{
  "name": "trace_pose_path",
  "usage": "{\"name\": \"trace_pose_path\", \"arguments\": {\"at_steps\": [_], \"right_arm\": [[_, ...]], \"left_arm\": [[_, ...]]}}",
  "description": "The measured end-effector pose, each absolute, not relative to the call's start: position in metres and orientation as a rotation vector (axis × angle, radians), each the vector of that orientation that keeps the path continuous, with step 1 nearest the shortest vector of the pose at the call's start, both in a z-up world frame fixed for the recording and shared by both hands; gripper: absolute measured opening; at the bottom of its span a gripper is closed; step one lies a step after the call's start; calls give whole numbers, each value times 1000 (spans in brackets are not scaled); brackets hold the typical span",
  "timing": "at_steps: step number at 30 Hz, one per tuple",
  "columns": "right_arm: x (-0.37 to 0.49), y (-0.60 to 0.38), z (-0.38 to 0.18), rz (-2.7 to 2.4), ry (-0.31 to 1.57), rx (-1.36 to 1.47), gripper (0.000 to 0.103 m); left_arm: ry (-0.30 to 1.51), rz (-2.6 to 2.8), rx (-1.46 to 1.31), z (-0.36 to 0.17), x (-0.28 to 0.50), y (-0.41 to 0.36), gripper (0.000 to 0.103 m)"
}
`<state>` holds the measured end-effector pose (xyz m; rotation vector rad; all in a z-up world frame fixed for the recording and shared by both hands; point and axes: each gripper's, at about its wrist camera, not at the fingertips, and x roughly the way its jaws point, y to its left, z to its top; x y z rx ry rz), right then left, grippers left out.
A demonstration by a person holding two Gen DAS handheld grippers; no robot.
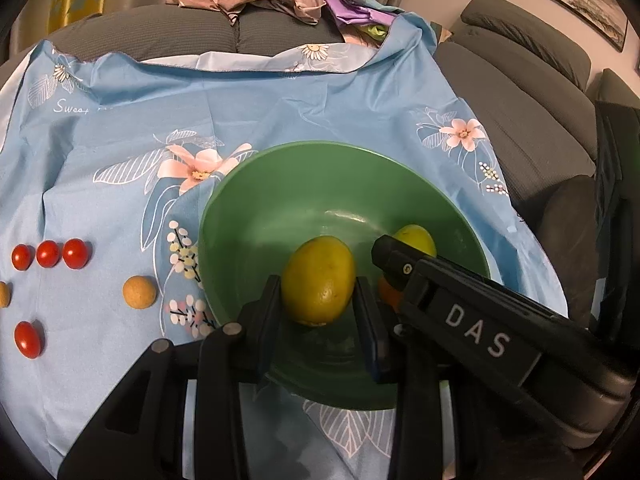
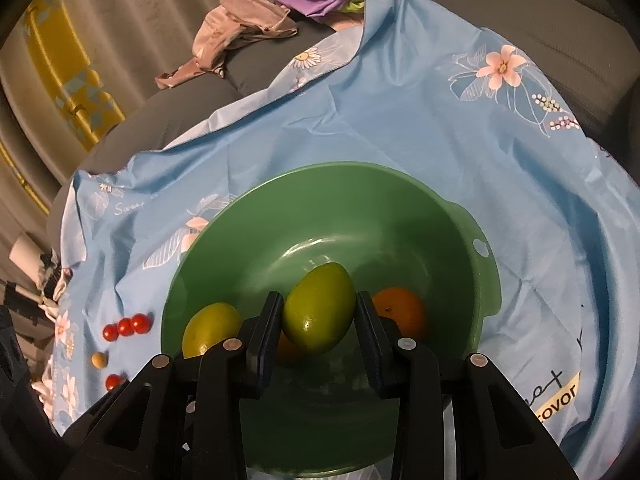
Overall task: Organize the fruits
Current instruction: 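Lower both fruits into the bowl and open both tools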
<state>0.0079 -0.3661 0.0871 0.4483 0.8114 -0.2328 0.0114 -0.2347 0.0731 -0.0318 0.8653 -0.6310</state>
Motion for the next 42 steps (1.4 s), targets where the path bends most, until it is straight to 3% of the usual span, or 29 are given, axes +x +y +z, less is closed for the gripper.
{"name": "trace_pose_path", "arguments": {"at_steps": [42], "right_arm": [[9, -361, 85, -281, 836, 375, 39]], "left_arm": [[844, -608, 19, 69, 12, -234, 36]]}}
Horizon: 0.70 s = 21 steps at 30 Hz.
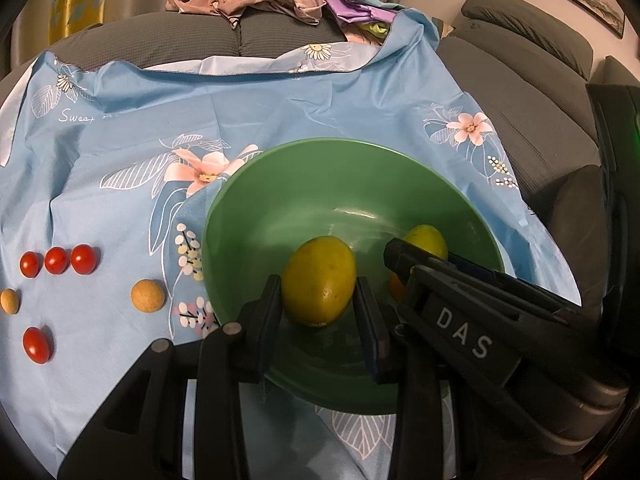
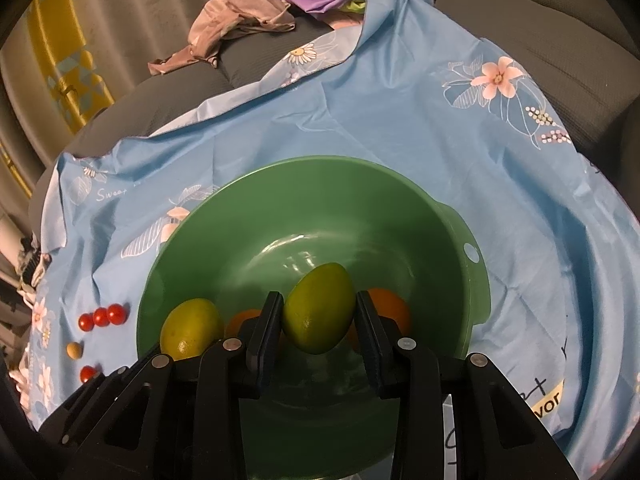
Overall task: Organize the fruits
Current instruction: 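Lower both fruits into the bowl and open both tools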
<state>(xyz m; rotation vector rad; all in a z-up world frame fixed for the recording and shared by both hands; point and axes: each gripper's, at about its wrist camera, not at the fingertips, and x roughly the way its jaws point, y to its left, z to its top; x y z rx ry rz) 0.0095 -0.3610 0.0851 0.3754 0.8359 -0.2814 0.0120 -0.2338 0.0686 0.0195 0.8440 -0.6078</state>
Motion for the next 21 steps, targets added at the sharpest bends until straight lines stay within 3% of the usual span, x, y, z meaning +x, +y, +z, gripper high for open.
{"name": "trace_pose_path", "arguments": {"at_steps": [21], "right_arm": [[10, -361, 85, -287, 838, 368, 39]], "left_arm": [[841, -604, 22, 68, 12, -233, 36]]}}
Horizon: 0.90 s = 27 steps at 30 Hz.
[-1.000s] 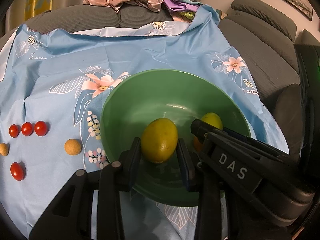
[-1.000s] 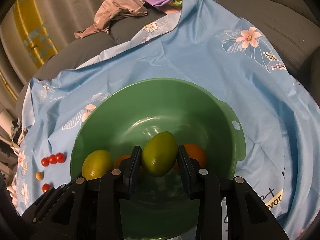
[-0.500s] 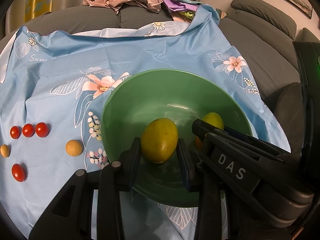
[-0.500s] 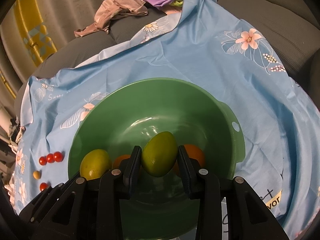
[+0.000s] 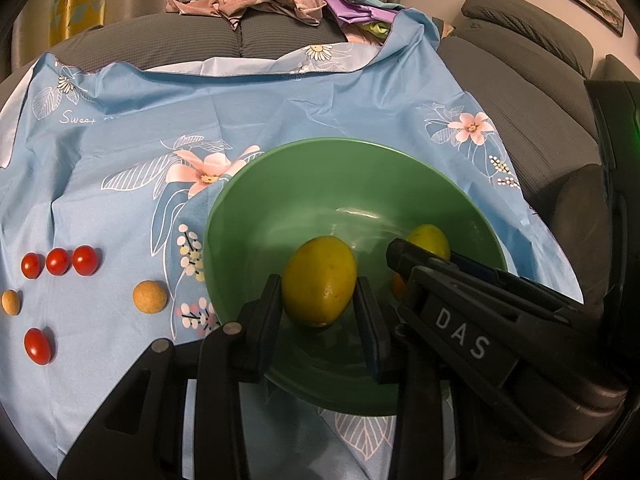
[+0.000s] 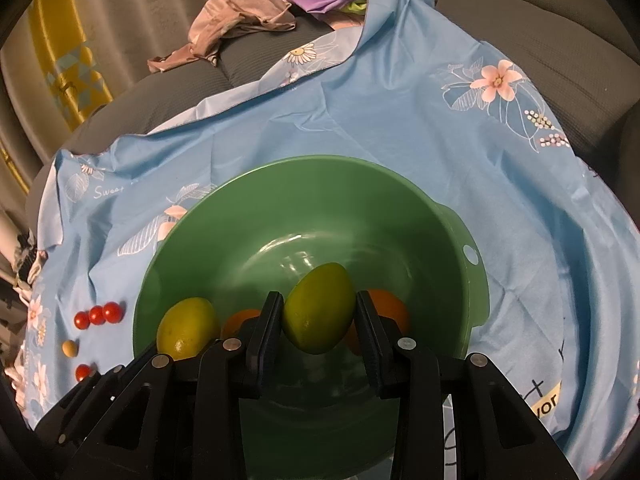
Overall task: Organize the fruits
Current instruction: 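Lower both fruits into the bowl and open both tools, then move both tools back toward the small yellow fruits on the cloth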
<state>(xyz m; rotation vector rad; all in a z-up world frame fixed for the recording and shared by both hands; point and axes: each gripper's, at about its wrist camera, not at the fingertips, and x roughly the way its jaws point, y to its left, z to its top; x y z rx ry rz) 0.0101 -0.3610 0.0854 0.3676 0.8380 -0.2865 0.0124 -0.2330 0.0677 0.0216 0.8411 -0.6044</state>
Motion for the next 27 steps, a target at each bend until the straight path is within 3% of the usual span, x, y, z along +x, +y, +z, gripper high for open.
{"name": "trace_pose_path", "arguments": {"at_steps": [11, 14, 18, 27], "right_arm": [[10, -364, 86, -289, 831, 368, 39], [9, -365, 89, -276, 817, 374, 39], [4, -367, 96, -263, 773, 402, 47], [-3, -353, 113, -218, 683, 380, 57]], "left_arm": [[834, -614, 21, 69, 13, -232, 38], [825, -623, 20, 73, 10, -231, 44], [792, -613, 31, 86, 1, -225, 62], [734, -501, -50, 114, -11, -162, 76]]}}
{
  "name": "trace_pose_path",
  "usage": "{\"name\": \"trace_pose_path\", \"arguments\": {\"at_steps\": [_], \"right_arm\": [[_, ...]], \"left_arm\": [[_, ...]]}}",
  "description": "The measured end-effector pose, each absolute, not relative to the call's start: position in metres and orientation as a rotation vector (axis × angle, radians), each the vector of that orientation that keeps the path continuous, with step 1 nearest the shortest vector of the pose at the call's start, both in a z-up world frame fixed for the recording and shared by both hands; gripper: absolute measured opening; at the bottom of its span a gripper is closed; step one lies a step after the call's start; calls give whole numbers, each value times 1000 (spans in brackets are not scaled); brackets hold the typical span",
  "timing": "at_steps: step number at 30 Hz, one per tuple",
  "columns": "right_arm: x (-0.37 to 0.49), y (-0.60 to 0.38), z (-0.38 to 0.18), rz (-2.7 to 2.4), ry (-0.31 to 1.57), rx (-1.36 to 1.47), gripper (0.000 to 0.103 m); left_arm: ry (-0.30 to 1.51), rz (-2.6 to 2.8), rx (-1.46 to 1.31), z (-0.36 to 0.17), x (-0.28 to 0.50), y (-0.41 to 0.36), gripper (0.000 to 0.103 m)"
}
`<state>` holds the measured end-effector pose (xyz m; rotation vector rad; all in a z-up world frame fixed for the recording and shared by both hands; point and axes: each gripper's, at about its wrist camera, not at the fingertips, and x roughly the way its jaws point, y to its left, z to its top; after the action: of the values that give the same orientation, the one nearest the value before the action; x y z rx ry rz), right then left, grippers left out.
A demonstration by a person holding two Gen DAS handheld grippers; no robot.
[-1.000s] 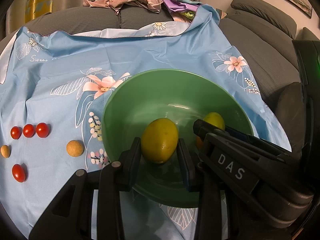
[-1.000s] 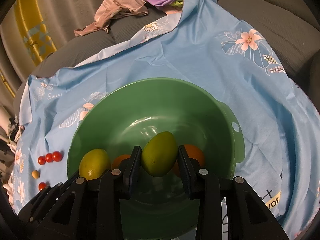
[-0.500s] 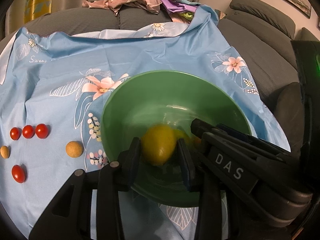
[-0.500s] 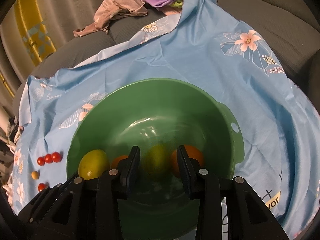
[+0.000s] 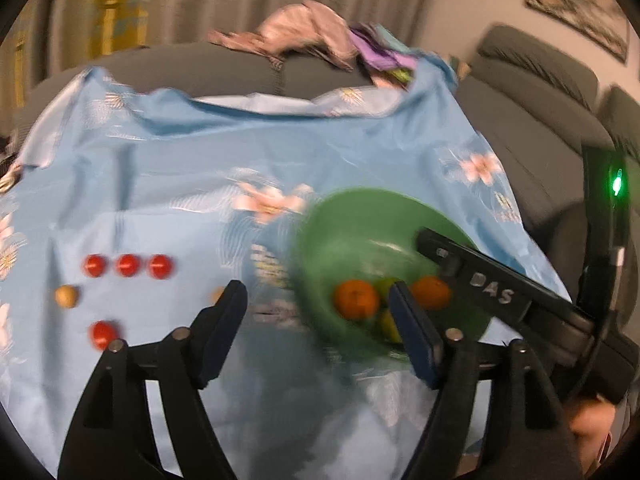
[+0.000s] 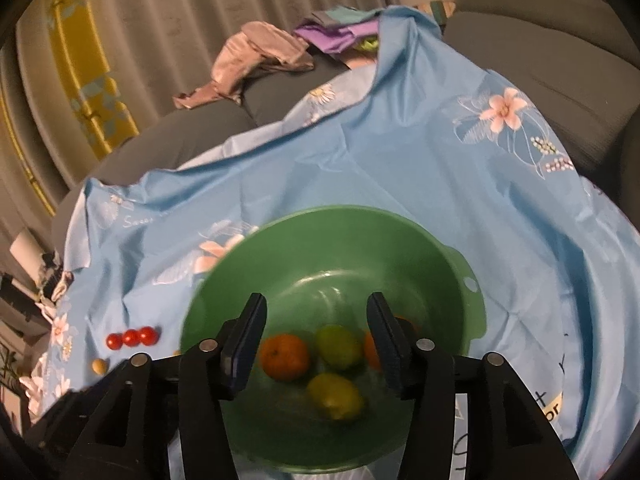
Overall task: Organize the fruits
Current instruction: 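Move both tools back toward the small yellow fruits on the cloth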
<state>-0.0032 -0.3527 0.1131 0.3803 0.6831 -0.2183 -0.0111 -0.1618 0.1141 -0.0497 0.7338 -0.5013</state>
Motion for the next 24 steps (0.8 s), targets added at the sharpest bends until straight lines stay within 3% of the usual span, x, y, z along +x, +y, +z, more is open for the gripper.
{"name": "trace_pose_path", "arguments": {"at_steps": [12, 24], "right_arm": [[-4, -323, 123, -98, 657, 371, 57], [16, -241, 119, 190, 731, 307, 57]], "left_arm": [[687, -208, -310, 131, -7, -18, 80], [813, -124, -434, 87, 24, 19, 78]]}}
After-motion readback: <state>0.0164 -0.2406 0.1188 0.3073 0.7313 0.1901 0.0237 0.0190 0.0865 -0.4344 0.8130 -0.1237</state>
